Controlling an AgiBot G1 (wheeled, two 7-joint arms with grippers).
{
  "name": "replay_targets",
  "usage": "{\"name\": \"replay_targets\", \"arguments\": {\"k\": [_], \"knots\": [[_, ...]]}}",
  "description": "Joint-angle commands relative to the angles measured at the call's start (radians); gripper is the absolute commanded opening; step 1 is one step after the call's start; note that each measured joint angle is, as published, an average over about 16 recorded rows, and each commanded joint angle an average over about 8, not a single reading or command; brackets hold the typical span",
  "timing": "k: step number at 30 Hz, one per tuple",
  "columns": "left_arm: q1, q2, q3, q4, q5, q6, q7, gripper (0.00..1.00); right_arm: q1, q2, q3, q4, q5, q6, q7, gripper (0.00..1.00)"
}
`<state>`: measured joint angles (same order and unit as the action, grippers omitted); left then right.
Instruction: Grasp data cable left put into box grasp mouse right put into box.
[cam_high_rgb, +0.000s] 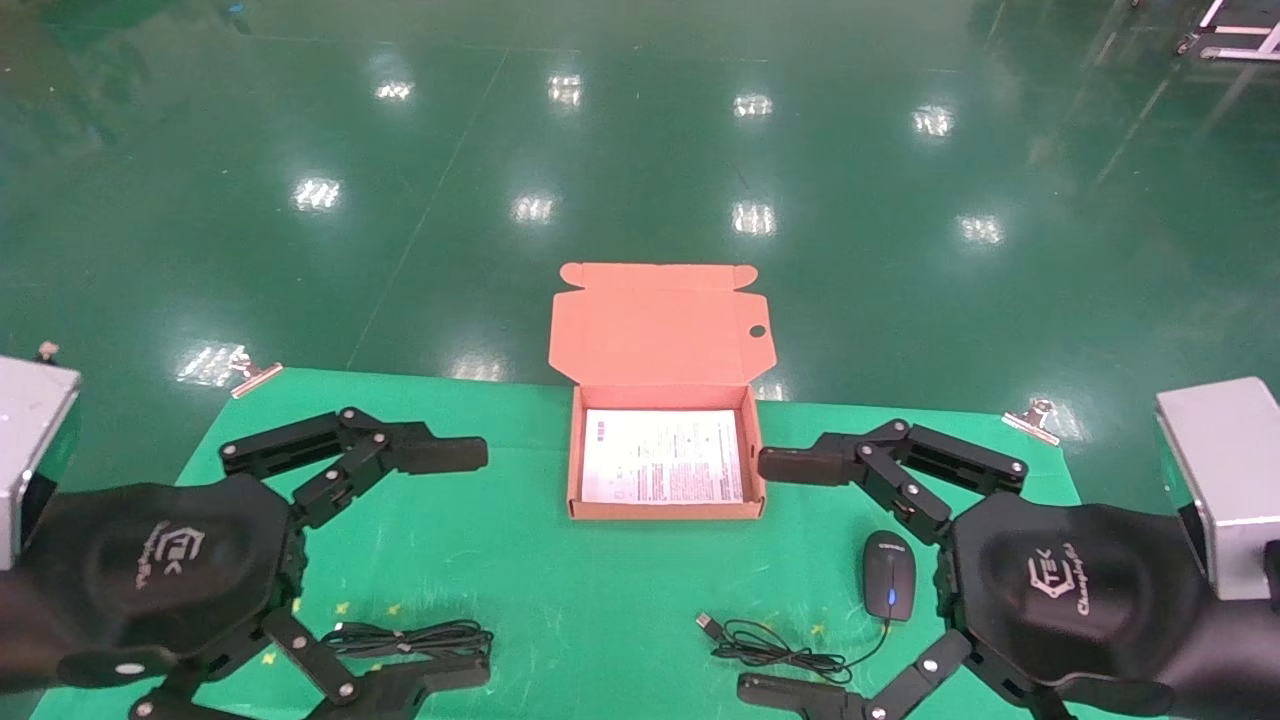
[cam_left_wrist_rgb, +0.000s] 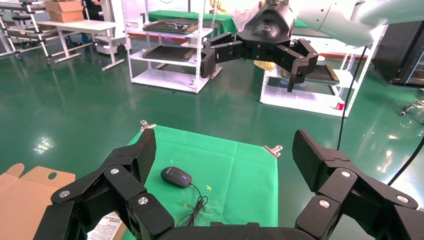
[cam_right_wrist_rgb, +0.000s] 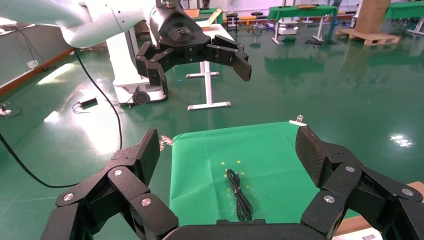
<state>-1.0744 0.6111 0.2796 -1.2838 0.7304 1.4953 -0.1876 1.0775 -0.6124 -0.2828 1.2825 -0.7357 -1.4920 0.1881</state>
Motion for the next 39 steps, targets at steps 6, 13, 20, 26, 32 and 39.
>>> {"name": "replay_targets", "arguments": {"k": [6,13,20,26,32,39], "knots": [[-0.001,0.002,0.002,0.001,0.003,-0.003,0.000,1.00,0.000,0.000,0.000,0.000,0.001,0.000,0.000,1.00],[-0.013,0.001,0.007,-0.006,0.025,0.012,0.020,1.00,0.009,0.008,-0.006,0.009,-0.024,-0.010,-0.013,1.00],[-0.080,0.005,0.060,-0.019,0.155,0.040,0.038,1.00,0.071,0.027,-0.042,0.040,-0.143,-0.045,-0.059,1.00],[-0.190,0.027,0.151,-0.041,0.370,0.053,0.063,1.00,0.173,0.012,-0.116,0.056,-0.294,-0.070,-0.126,1.00],[-0.273,0.069,0.236,-0.038,0.553,0.044,0.072,1.00,0.286,-0.022,-0.237,0.062,-0.462,-0.077,-0.212,1.00],[-0.328,0.132,0.337,-0.054,0.774,0.022,0.091,1.00,0.392,-0.078,-0.395,0.067,-0.690,-0.063,-0.316,1.00]]}}
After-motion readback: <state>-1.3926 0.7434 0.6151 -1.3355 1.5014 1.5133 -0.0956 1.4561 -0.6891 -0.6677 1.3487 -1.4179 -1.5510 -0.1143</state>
